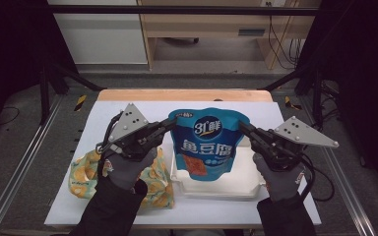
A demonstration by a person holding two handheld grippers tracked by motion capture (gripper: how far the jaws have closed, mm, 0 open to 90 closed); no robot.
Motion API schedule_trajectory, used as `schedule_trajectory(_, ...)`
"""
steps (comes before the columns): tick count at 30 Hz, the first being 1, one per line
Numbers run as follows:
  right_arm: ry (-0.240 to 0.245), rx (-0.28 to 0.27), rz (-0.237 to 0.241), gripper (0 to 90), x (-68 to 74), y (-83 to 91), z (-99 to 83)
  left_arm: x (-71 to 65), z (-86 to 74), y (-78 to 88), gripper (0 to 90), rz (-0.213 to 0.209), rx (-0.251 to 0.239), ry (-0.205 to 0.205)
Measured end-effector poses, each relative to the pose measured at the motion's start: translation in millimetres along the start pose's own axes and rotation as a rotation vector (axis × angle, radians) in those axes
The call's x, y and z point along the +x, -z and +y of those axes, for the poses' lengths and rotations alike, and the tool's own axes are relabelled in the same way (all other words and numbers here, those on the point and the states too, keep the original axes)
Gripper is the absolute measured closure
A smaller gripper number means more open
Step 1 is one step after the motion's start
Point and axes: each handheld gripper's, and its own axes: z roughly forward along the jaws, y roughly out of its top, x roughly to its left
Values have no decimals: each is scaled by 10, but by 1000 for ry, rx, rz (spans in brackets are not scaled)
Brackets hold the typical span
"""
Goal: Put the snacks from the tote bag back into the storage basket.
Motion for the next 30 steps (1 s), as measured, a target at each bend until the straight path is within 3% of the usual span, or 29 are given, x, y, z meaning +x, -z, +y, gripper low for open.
schedule_trajectory(12, -20, 22, 1, 900, -51, -55, -220, 2, -184, -93, 900, -10, 32, 5)
schedule_trajectory(30, -26, 60, -2, 900, -48, -161, -403, 40, -373, -141, 900, -7, 75, 5)
